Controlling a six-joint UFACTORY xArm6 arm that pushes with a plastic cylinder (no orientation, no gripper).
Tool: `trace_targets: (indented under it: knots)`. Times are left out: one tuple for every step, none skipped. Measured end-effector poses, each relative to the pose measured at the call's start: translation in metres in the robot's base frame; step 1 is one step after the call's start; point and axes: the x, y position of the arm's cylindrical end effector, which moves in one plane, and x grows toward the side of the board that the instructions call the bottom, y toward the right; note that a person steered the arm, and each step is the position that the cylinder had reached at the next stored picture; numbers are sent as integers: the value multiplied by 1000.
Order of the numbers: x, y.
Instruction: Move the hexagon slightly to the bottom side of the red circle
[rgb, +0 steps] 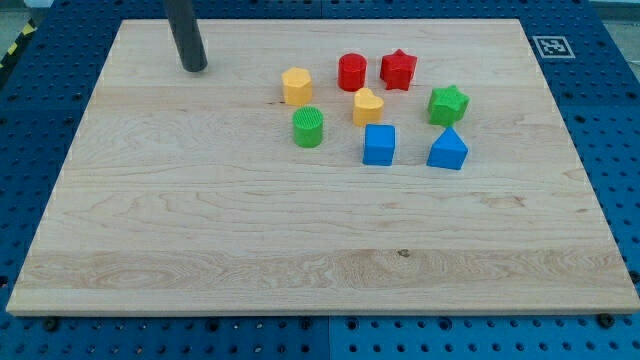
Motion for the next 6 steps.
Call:
trace_targets:
  knots:
    - [1,1]
    - [13,1]
    - [20,14]
    - [29,60]
    - [45,115]
    - [64,139]
